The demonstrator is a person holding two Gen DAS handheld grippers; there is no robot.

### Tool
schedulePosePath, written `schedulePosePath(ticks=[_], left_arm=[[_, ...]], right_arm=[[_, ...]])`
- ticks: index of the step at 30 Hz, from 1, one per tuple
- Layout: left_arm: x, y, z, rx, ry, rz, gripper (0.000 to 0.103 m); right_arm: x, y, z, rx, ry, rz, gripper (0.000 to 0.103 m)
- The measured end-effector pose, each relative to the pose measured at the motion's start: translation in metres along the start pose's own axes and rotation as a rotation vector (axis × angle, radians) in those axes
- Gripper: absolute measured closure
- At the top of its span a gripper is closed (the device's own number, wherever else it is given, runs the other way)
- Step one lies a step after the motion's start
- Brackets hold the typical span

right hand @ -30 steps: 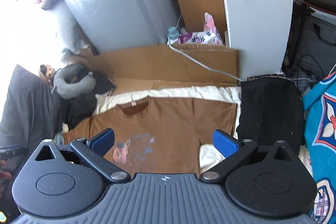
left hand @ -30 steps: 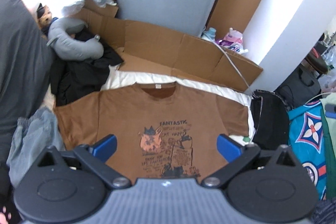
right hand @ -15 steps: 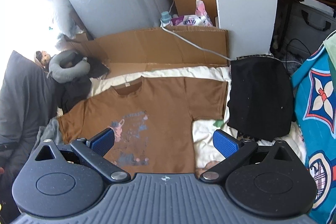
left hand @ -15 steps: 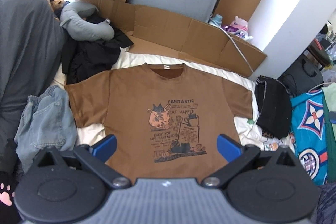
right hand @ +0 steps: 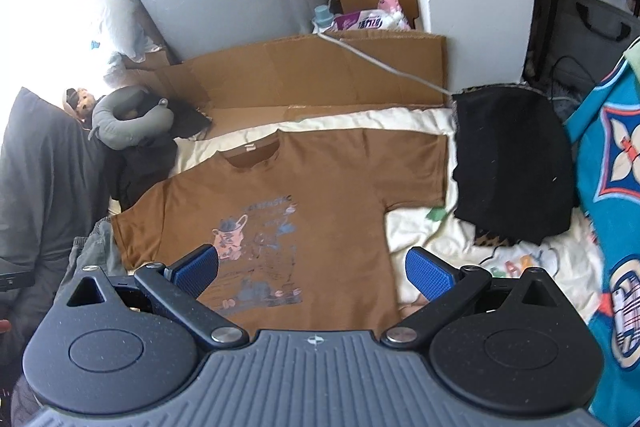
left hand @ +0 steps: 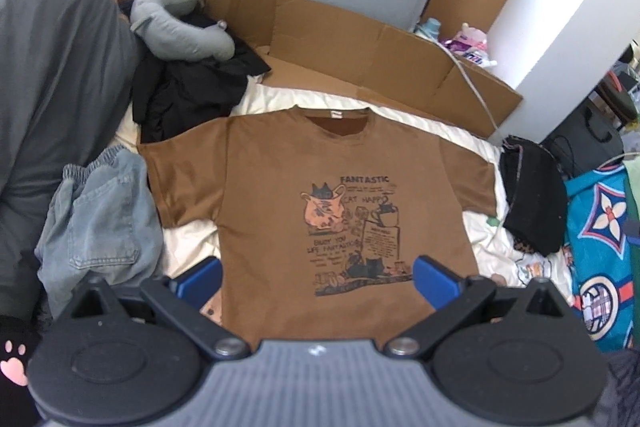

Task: Fold clothes

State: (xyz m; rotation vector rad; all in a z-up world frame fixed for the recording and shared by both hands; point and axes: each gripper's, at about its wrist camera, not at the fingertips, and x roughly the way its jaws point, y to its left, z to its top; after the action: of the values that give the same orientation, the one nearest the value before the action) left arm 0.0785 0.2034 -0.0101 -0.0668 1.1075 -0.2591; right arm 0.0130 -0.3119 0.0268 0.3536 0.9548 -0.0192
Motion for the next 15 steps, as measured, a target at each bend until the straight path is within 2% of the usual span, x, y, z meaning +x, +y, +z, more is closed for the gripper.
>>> schedulePosePath(ticks=[4,10,15], left_arm=[[0.019,0.029,-0.005,-0.054,0.019,-0.008,0.000],[0.031,0.092,-0.017,-0.186,-0.019,0.035,0.000],[0.052,0.130,-0.019,-0.244,-0.020,0.059,0.000]], right_arm=[[0.022,0.017,-0.009,-0.007,0.028,-0.008,0.001],[0.065,0.043,-0.028,-0.065,0.055,0.006,0.001],[0.103,0.054,-0.045,-0.071,0.077,0.030,0.001]])
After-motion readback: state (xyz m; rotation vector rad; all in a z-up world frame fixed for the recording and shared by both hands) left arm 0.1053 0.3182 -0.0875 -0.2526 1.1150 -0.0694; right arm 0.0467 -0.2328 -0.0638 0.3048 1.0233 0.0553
